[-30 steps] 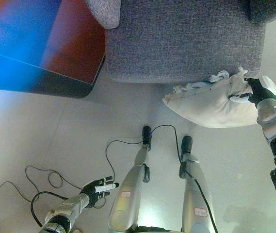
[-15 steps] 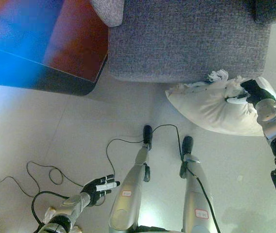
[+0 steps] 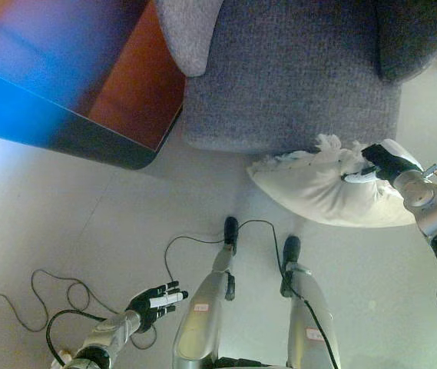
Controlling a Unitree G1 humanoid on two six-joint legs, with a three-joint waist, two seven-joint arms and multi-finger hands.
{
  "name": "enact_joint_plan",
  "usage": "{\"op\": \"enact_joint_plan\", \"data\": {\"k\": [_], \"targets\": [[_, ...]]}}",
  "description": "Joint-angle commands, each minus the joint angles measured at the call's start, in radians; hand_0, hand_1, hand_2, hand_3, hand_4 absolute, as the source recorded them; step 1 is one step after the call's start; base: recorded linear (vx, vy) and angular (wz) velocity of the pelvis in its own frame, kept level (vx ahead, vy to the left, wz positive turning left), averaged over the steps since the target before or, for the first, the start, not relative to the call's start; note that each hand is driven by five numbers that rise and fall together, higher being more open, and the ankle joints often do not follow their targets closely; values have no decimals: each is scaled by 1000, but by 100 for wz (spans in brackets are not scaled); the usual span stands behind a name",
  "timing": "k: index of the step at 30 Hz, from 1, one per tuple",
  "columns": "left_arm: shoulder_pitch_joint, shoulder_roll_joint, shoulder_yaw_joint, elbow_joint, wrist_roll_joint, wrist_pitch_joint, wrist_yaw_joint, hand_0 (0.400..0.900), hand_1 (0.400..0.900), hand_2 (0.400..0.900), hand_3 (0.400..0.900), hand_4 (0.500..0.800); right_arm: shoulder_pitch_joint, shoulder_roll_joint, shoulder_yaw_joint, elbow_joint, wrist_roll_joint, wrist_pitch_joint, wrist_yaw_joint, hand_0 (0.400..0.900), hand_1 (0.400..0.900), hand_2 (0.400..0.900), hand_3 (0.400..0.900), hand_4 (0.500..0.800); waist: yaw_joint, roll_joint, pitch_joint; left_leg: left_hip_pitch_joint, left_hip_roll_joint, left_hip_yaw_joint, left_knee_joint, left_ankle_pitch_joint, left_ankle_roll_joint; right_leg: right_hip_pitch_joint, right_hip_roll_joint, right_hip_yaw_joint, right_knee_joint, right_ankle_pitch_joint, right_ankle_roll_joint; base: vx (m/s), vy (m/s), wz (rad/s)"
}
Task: Pick up the pillow and put it on the sofa.
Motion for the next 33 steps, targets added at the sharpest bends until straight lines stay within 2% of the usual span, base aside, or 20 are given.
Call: {"op": "enact_joint_plan", "data": {"k": [1,8,17,21,25,28,33], "targets": [[105,78,8,89,64,39,-23,900,900,900,900,800,-113,-96,17,-184,29,-121,22,400,400,400,400,500,-10,-140,-89,141,-18,64,-7,-155,-37,179,-11,-31,-320,155,69,135,-14,3],[138,78,43,128,141,69,-26,900,900,900,900,800,-178,-116,49,-243,53,-109,156,400,400,400,400,500,7,-199,-166,213,-7,69,-7,-184,-38,275,-1,-25,-374,167,76,106,-1,-1],[184,64,86,176,223,101,-14,900,900,900,900,800,-290,-131,86,-178,199,-112,284,400,400,400,400,500,42,-260,-263,277,-7,59,-7,-205,-40,370,0,-37,-424,174,80,118,18,7],[205,63,95,198,259,107,-13,900,900,900,900,800,-360,-127,105,-136,264,-82,325,400,400,400,400,500,66,-285,-293,304,-4,54,-7,-215,-39,403,-2,-53,-424,169,82,128,7,9],[209,68,99,220,287,112,-9,900,900,900,900,800,-446,-112,121,-52,335,-28,351,400,400,400,400,500,87,-307,-313,329,-4,44,-7,-225,-37,433,-1,-62,-424,164,82,138,-9,12],[215,71,101,236,299,109,-2,900,900,900,900,800,-509,-85,118,17,380,34,335,400,400,400,400,500,104,-321,-322,346,0,39,-7,-231,-37,454,0,-69,-424,164,84,140,-15,13],[224,64,93,256,299,105,12,900,900,900,900,800,-592,-71,146,136,384,93,306,400,400,400,400,500,126,-330,-328,359,-3,19,-7,-235,-32,473,-2,-75,-424,162,85,104,8,12]]}}
